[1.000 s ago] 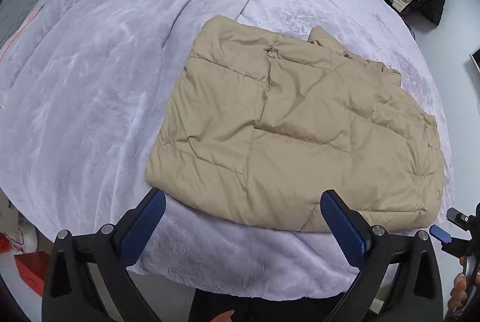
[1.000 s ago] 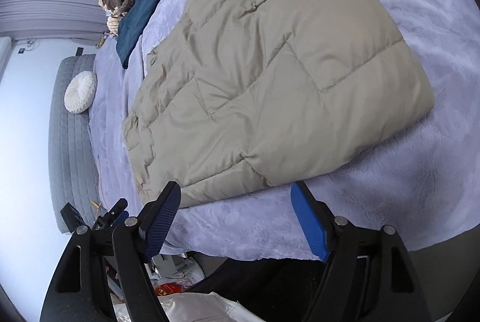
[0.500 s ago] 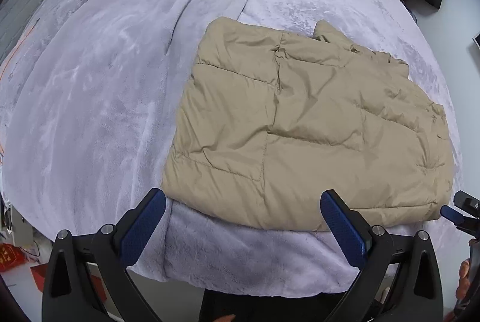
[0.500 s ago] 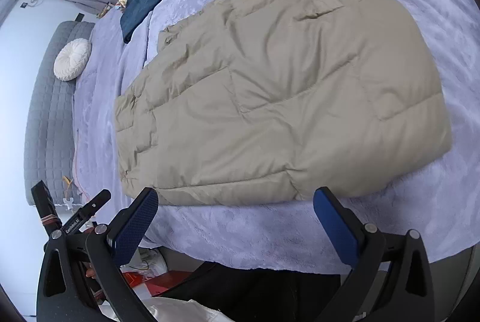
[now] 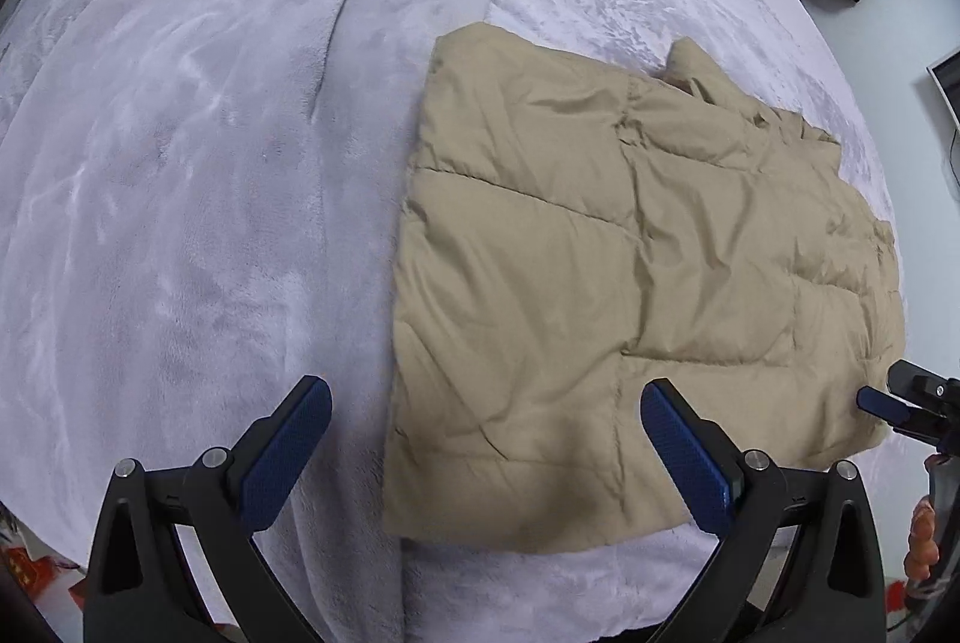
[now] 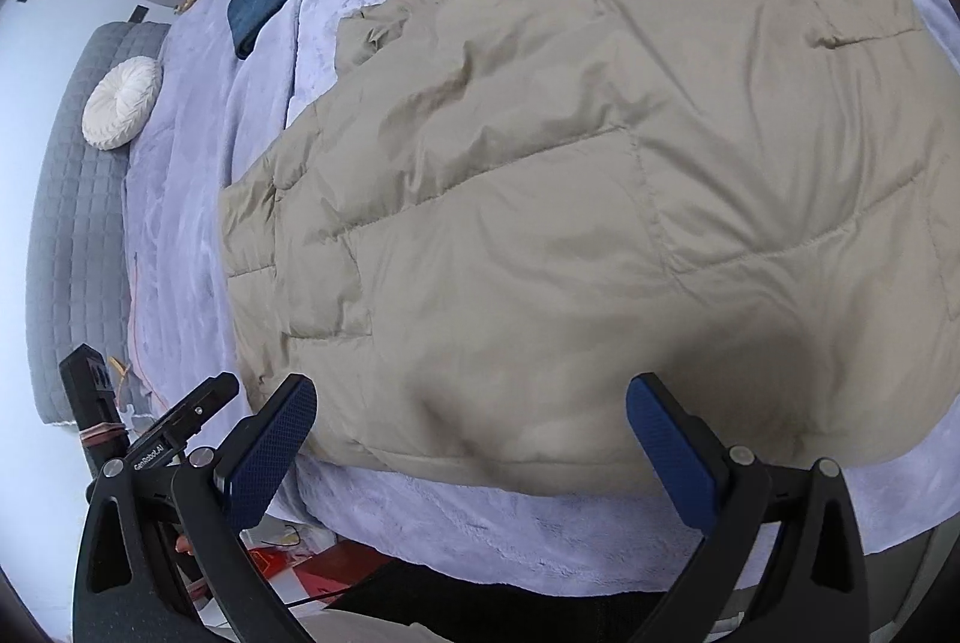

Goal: Fold large clothes

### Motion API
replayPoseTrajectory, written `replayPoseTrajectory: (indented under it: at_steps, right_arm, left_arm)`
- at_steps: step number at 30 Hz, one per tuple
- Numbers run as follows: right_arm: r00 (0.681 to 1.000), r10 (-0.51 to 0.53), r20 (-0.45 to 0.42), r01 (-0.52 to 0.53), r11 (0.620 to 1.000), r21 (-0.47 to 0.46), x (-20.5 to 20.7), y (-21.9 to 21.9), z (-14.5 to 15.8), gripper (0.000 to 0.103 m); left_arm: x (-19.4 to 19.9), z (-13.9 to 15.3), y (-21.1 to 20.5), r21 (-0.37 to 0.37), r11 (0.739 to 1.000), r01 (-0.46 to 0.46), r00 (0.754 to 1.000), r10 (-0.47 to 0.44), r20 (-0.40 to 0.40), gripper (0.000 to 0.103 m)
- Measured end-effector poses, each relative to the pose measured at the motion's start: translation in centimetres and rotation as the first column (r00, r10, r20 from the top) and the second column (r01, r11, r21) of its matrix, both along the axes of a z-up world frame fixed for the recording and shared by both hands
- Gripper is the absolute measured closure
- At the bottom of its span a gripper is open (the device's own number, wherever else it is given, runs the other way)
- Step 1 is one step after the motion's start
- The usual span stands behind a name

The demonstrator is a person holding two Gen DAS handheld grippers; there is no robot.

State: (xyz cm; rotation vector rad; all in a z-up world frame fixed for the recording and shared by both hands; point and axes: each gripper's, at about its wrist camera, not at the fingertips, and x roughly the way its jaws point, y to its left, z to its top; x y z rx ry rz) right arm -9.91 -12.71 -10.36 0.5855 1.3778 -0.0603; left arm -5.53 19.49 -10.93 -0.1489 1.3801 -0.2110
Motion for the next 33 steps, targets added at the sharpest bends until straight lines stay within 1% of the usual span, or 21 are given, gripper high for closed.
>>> replayPoseTrajectory:
  at_steps: [3,6,8,11,12,14,16,18,21,23,25,27,29,30,32,33]
  right_arm:
    - [1.000,-0.004,0.006,0.004,1.000,0.003,0.8,0.6,-0.2,0.000]
    - [1.000,-0.012,0.005,0.012,1.000,-0.002,1.7,0.9,-0.5,0.000]
    - [1.000,-0.020,0.007,0.020,1.000,0.002,2.1,1.0,-0.7,0.000]
    - [1.000,-0.025,0.007,0.025,1.000,-0.004,2.6,1.2,-0.9,0.000]
    - [1.000,-0.027,0.009,0.027,1.000,-0.010,2.8,1.3,-1.0,0.002]
    - [0.999,-0.031,0.023,0.031,0.999,-0.020,3.3,1.2,-1.0,0.017]
    - [0.999,-0.032,0.031,0.033,0.999,-0.032,3.8,1.1,-1.0,0.061]
    - [0.999,-0.031,0.037,0.033,0.999,-0.035,4.4,1.0,-1.2,0.077]
    - [0.999,-0.017,0.037,0.019,0.998,-0.065,5.5,1.0,-2.1,0.079]
    - [1.000,-0.010,0.021,0.012,0.996,-0.085,6.1,0.9,-3.2,0.080]
    - [1.000,-0.026,-0.003,0.026,0.996,-0.084,6.4,0.4,-4.5,0.083]
    - [0.999,-0.050,-0.010,0.049,0.996,-0.075,6.3,0.0,-5.1,0.083]
    - [0.998,-0.059,-0.005,0.058,0.996,-0.068,6.2,-0.2,-5.3,0.083]
    - [0.998,-0.057,0.000,0.057,0.996,-0.068,6.1,-0.2,-5.3,0.083]
    - [0.999,-0.049,0.006,0.049,0.997,-0.066,6.0,-0.3,-5.4,0.083]
    - [0.999,-0.047,0.008,0.048,0.997,-0.064,6.0,-0.4,-5.4,0.083]
  left_arm:
    - [1.7,-1.2,1.8,-0.056,0.998,-0.025,0.999,0.023,-0.029,0.000]
    - [2.7,-1.9,2.4,-0.111,0.994,-0.015,0.999,0.010,-0.046,0.000]
    - [3.0,-2.2,2.2,-0.119,0.993,0.002,0.999,-0.008,-0.050,0.000]
    - [3.3,-2.7,1.3,-0.111,0.994,0.026,0.998,-0.032,-0.055,0.000]
    - [3.4,-3.0,1.0,-0.110,0.993,0.030,0.998,-0.037,-0.060,0.000]
    - [3.4,-3.2,0.6,-0.112,0.993,0.036,0.997,-0.043,-0.066,0.000]
    - [3.6,-3.5,0.2,-0.114,0.993,0.042,0.996,-0.050,-0.069,0.000]
    - [3.7,-3.7,-0.1,-0.117,0.992,0.049,0.996,-0.058,-0.073,0.000]
    - [4.0,-4.0,-0.5,-0.116,0.991,0.063,0.995,-0.072,-0.072,0.000]
    - [4.3,-4.2,-0.5,-0.115,0.991,0.073,0.994,-0.083,-0.077,0.000]
    - [4.4,-4.5,-0.4,-0.119,0.990,0.081,0.993,-0.091,-0.080,0.000]
    - [4.8,-4.6,-0.2,-0.138,0.986,0.090,0.992,-0.101,-0.076,0.000]
    - [5.4,-4.7,0.4,-0.186,0.978,0.095,0.992,-0.109,-0.069,0.000]
    - [5.8,-4.8,0.8,-0.222,0.971,0.093,0.992,-0.110,-0.068,0.000]
    - [6.7,-5.5,1.4,-0.319,0.944,0.089,0.988,-0.123,-0.089,0.000]
    - [7.2,-6.3,1.7,-0.370,0.926,0.080,0.984,-0.132,-0.116,0.000]
